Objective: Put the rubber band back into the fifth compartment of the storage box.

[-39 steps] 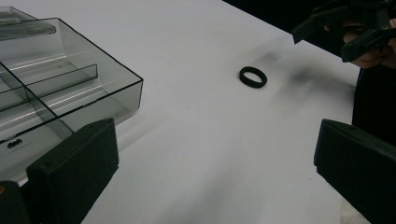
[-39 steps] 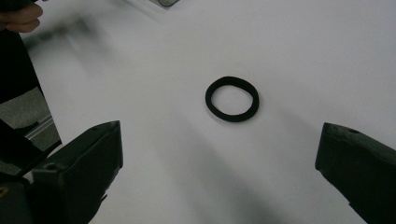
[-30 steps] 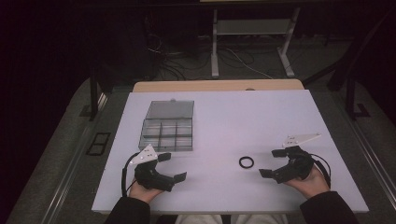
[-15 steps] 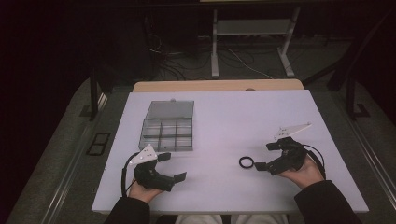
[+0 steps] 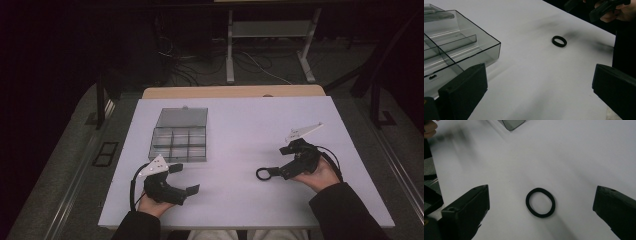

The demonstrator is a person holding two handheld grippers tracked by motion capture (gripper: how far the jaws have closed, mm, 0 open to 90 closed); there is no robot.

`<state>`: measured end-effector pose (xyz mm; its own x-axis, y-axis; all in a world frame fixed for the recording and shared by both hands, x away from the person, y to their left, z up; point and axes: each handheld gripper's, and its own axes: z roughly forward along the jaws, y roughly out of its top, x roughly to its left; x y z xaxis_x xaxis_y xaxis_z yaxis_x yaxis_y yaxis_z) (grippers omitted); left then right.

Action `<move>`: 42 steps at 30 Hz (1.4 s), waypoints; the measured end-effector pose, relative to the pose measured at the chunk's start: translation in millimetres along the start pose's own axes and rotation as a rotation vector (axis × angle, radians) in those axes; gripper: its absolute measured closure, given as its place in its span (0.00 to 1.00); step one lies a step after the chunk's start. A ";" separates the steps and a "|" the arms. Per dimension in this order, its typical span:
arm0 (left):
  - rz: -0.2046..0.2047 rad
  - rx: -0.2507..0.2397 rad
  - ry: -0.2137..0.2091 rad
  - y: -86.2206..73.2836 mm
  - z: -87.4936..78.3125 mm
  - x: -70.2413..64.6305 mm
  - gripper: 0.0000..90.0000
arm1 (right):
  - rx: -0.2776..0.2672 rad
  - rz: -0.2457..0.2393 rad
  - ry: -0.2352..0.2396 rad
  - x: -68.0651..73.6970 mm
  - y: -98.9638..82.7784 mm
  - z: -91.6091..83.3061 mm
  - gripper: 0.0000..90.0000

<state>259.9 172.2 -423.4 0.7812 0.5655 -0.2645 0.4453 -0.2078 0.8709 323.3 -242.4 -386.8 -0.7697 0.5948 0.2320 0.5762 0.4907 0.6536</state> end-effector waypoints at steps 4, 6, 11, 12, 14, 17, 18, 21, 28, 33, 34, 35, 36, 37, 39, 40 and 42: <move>-0.001 -0.003 0.000 0.2 -0.1 -0.1 0.00 | 0.008 0.001 0.006 -5.0 2.9 6.3 0.01; -0.001 -0.003 0.000 0.3 -0.2 0.1 0.00 | 0.014 0.000 0.004 -7.9 3.1 9.9 0.01; 0.001 -0.002 -0.001 0.4 -0.2 -0.1 0.00 | 0.018 -0.004 0.019 -14.1 3.9 17.8 0.01; 0.001 -0.002 -0.001 0.5 -0.2 0.0 0.00 | 0.019 -0.006 0.021 -15.1 4.2 19.4 0.01; -0.001 -0.004 -0.004 0.5 -0.4 0.6 0.00 | 0.025 -0.009 0.027 -17.4 4.5 22.6 0.01; -0.007 -0.007 -0.005 0.4 -0.7 0.9 0.00 | 0.044 -0.014 0.033 -19.1 4.3 28.5 0.01; -0.008 -0.008 -0.005 0.4 -0.8 1.0 0.00 | 0.049 -0.016 0.034 -19.0 4.2 29.7 0.01; -0.008 -0.009 -0.009 0.5 -0.6 1.2 0.00 | 0.055 -0.024 0.039 -19.1 4.2 31.4 0.01; -0.006 -0.006 -0.009 0.5 -0.1 1.0 0.00 | 0.088 -0.050 0.048 -22.7 2.6 37.8 0.06; -0.005 -0.003 -0.010 0.3 0.3 1.5 0.00 | 0.107 -0.065 0.061 -25.0 1.3 39.9 0.13; -0.007 -0.003 -0.011 0.3 0.3 1.5 0.00 | 0.107 -0.071 0.076 -26.0 0.9 39.7 0.17; -0.007 -0.003 -0.011 0.3 0.2 1.5 0.00 | 0.108 -0.070 0.078 -26.4 0.8 40.0 0.17; -0.006 -0.005 -0.012 0.3 0.2 1.5 0.00 | 0.109 -0.068 0.077 -26.7 0.8 40.4 0.17; -0.008 -0.005 -0.012 0.3 0.2 1.5 0.00 | 0.111 -0.070 0.074 -27.0 0.8 40.7 0.18; -0.009 -0.005 -0.013 0.2 0.3 1.6 0.00 | 0.113 -0.075 0.078 -27.4 0.7 41.1 0.21; -0.010 -0.004 -0.014 0.1 0.4 1.6 0.00 | 0.112 -0.078 0.080 -27.7 0.6 41.3 0.23; -0.011 -0.003 -0.015 0.1 0.7 1.5 0.00 | 0.113 -0.087 0.083 -28.2 0.3 41.6 0.27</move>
<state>261.4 172.5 -423.9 0.7828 0.5557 -0.2800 0.4524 -0.1994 0.8692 356.7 -232.5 -423.1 -0.8356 0.4941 0.2399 0.5298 0.6098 0.5894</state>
